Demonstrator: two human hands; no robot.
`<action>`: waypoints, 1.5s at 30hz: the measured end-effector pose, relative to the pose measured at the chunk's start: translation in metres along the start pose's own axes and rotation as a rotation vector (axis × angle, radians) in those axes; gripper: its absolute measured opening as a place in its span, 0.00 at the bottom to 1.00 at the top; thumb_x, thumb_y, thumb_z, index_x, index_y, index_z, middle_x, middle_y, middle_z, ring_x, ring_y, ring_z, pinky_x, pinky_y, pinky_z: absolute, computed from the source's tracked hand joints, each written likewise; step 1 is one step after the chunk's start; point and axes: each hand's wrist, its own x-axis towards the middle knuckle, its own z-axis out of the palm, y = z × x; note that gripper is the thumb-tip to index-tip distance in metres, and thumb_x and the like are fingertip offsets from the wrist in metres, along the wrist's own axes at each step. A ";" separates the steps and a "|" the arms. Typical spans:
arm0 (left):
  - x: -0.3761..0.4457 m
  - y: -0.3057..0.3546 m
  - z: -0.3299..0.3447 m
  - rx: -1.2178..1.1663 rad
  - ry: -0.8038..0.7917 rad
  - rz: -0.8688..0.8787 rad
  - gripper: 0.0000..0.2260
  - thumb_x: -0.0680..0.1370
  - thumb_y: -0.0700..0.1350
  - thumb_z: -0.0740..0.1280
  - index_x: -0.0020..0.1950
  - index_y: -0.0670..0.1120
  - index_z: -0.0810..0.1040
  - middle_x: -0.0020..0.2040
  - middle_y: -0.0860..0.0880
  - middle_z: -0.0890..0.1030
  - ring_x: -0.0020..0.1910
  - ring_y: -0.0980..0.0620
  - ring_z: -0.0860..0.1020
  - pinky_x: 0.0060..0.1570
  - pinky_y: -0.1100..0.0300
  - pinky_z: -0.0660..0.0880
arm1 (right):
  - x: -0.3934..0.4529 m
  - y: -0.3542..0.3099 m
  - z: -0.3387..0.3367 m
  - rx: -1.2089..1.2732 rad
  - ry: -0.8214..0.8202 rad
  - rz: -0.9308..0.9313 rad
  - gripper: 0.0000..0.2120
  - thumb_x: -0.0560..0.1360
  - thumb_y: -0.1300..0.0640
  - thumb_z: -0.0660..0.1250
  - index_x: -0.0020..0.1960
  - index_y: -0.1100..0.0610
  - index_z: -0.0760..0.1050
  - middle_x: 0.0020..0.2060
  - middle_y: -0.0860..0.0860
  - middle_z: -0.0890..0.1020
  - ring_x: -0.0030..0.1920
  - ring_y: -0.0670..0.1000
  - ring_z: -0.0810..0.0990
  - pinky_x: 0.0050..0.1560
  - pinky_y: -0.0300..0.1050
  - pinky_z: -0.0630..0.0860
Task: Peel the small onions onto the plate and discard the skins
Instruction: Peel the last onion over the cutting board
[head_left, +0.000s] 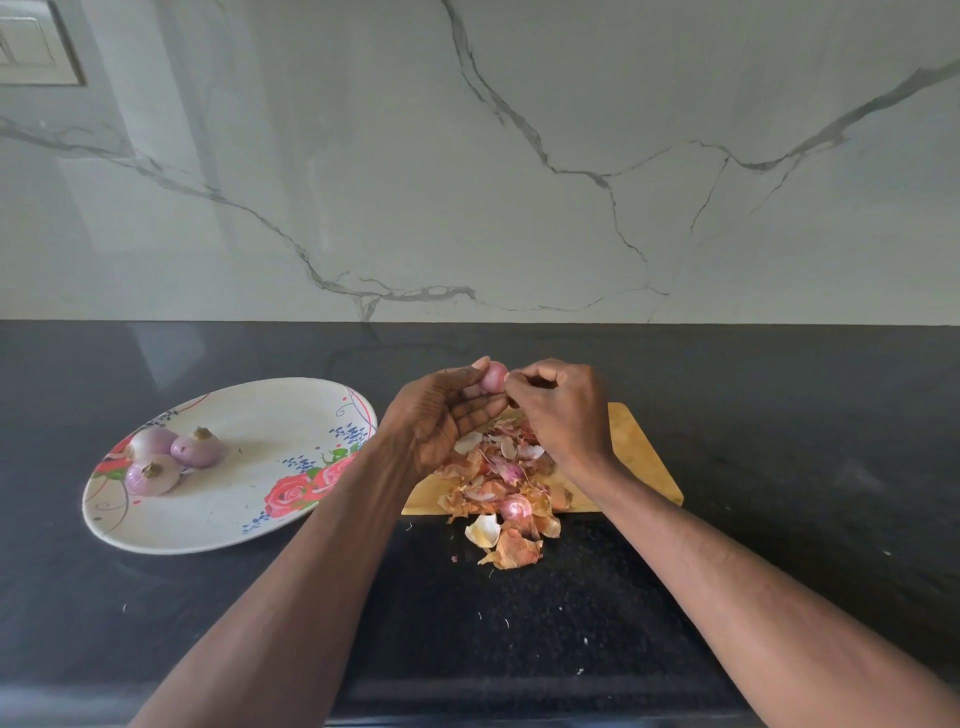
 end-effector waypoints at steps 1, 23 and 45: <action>0.000 0.000 0.000 0.004 0.002 0.003 0.08 0.77 0.35 0.70 0.55 0.34 0.80 0.44 0.38 0.85 0.41 0.45 0.86 0.44 0.55 0.84 | 0.000 -0.001 0.001 0.009 -0.006 0.017 0.10 0.74 0.54 0.75 0.38 0.60 0.85 0.31 0.51 0.84 0.32 0.50 0.81 0.33 0.46 0.76; -0.004 0.000 0.004 0.025 0.026 0.037 0.04 0.77 0.34 0.70 0.50 0.34 0.80 0.40 0.39 0.85 0.38 0.46 0.85 0.45 0.55 0.84 | -0.002 -0.003 -0.003 0.205 -0.027 0.199 0.06 0.71 0.56 0.77 0.40 0.59 0.86 0.33 0.49 0.86 0.36 0.46 0.84 0.40 0.39 0.79; -0.004 0.002 0.005 0.000 0.076 0.003 0.04 0.77 0.34 0.70 0.48 0.33 0.81 0.40 0.38 0.84 0.36 0.45 0.85 0.42 0.57 0.84 | -0.002 -0.007 0.000 0.178 -0.040 0.220 0.08 0.72 0.52 0.76 0.41 0.58 0.86 0.34 0.52 0.86 0.38 0.56 0.85 0.40 0.51 0.81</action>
